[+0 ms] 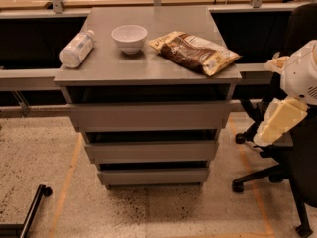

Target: Open bottom drawer

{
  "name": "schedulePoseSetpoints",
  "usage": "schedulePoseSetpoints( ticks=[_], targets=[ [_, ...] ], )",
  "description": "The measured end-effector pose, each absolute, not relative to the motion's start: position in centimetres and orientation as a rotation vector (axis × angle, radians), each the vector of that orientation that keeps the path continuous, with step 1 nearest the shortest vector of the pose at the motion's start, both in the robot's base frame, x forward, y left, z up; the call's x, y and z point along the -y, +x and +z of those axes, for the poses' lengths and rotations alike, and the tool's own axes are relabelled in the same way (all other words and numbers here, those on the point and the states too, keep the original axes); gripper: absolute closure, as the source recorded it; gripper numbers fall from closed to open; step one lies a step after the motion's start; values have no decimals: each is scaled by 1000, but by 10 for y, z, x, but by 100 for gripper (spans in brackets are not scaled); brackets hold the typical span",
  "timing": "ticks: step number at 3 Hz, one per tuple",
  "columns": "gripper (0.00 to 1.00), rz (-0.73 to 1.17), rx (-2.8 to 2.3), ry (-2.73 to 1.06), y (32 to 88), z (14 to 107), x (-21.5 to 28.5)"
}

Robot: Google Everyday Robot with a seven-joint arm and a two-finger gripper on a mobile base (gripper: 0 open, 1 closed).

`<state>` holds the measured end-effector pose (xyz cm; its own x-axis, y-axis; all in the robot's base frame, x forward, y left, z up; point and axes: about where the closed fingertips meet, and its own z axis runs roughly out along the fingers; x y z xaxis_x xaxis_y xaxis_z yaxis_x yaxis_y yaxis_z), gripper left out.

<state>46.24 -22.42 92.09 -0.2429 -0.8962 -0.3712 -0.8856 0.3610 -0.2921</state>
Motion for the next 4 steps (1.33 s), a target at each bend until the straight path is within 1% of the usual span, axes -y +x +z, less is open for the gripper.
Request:
schedulePoseSetpoints(
  ticks=[1, 2, 4],
  targets=[
    [0, 33, -2179, -1559, 460, 900, 216],
    [0, 109, -2180, -1567, 472, 856, 196],
    [0, 108, -2153, -1525, 512, 769, 177]
  ],
)
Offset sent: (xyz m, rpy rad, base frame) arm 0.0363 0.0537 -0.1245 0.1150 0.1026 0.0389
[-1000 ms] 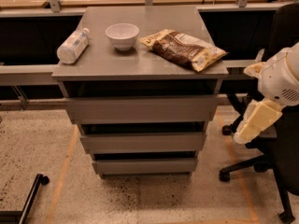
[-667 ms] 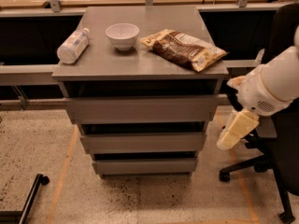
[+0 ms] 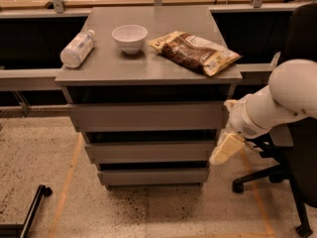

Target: Open bottom drawer

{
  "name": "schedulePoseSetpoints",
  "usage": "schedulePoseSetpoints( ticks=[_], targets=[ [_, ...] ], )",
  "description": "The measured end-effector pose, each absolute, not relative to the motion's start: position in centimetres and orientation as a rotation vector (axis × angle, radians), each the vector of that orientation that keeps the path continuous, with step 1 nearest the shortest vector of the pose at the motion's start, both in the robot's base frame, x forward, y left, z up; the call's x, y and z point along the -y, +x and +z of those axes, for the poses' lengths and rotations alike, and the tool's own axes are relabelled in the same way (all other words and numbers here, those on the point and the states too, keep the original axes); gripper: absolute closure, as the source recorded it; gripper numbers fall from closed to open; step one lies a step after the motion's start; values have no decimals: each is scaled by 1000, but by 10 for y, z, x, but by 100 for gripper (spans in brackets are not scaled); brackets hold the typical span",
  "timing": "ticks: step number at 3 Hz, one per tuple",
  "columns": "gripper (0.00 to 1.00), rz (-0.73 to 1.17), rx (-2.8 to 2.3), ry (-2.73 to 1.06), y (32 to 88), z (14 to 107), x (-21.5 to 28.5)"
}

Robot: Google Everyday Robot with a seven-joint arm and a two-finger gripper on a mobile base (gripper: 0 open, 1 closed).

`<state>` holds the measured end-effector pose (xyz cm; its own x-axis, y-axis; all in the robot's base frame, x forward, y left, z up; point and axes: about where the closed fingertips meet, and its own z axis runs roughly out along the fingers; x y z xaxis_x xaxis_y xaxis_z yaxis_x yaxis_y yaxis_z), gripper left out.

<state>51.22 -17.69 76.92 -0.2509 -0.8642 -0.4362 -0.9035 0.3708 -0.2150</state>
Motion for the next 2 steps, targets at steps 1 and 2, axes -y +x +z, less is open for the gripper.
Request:
schedulePoseSetpoints(
  ticks=[1, 2],
  targets=[
    [0, 86, -2132, -1500, 521, 771, 176],
    [0, 169, -2152, -1482, 512, 754, 167]
  ],
)
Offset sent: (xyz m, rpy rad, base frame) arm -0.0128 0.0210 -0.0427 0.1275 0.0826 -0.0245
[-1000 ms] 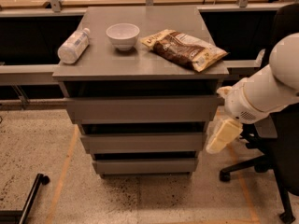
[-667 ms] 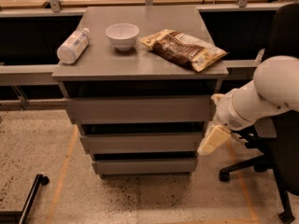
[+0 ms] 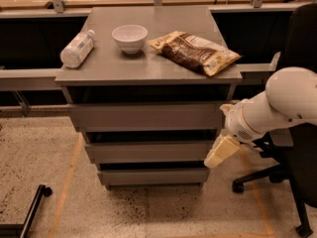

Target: Open bottom drawer

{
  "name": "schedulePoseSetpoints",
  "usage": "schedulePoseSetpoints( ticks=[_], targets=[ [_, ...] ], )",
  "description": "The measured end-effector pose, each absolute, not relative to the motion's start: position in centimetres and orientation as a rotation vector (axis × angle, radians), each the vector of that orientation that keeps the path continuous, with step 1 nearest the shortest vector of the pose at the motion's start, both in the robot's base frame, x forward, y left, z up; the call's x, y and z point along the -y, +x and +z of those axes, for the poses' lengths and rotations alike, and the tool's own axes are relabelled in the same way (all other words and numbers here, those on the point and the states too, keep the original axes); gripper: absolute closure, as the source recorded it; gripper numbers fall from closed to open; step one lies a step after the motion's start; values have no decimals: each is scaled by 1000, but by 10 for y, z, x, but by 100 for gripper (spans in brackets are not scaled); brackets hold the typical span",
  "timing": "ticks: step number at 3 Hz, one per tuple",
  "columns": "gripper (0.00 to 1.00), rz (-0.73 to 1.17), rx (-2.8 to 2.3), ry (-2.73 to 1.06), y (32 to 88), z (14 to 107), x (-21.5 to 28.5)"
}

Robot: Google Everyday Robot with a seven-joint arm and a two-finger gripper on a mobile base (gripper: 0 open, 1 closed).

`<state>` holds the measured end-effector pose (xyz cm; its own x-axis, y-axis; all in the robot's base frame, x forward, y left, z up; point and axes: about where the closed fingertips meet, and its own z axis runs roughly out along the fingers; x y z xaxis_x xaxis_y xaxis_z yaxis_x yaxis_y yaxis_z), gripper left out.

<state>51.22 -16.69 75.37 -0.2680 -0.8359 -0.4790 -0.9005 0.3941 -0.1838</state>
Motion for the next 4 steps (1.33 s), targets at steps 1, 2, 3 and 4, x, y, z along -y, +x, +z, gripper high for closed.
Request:
schedulePoseSetpoints(
  ticks=[1, 2, 3, 4],
  targets=[
    [0, 224, -2176, -1462, 508, 720, 147],
    [0, 292, -2183, -1389, 511, 681, 137],
    [0, 399, -2174, -1319, 525, 641, 130],
    [0, 428, -2183, -1314, 524, 628, 129]
  ],
)
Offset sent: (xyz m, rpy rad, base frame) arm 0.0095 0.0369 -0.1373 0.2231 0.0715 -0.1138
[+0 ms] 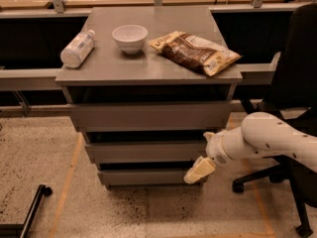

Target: Open bottom drawer

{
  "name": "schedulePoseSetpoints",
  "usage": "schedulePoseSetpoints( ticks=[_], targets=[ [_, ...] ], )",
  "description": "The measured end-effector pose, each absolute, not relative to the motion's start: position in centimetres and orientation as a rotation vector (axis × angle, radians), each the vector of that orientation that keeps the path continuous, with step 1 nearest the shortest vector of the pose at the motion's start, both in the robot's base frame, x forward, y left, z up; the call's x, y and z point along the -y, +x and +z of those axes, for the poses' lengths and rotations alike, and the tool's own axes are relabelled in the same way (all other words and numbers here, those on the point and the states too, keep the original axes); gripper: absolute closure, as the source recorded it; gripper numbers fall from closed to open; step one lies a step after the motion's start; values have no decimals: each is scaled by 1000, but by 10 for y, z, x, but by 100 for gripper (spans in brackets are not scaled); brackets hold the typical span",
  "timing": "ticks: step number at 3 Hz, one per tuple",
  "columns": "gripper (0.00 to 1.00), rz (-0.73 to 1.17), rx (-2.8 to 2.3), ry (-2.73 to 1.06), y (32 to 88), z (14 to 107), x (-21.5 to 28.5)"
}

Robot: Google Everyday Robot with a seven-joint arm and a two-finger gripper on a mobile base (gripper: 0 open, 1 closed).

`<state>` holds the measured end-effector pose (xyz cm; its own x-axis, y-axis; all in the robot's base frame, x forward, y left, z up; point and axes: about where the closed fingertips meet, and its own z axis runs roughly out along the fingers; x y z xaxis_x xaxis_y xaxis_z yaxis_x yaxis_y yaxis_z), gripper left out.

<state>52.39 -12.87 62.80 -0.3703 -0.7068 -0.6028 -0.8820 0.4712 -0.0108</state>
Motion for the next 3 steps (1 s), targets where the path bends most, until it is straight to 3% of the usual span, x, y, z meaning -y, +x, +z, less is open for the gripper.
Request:
schedulePoseSetpoints(
  ticks=[2, 3],
  targets=[
    [0, 378, -2274, -1258, 522, 585, 135],
    [0, 390, -2300, -1242, 542, 516, 149]
  ],
)
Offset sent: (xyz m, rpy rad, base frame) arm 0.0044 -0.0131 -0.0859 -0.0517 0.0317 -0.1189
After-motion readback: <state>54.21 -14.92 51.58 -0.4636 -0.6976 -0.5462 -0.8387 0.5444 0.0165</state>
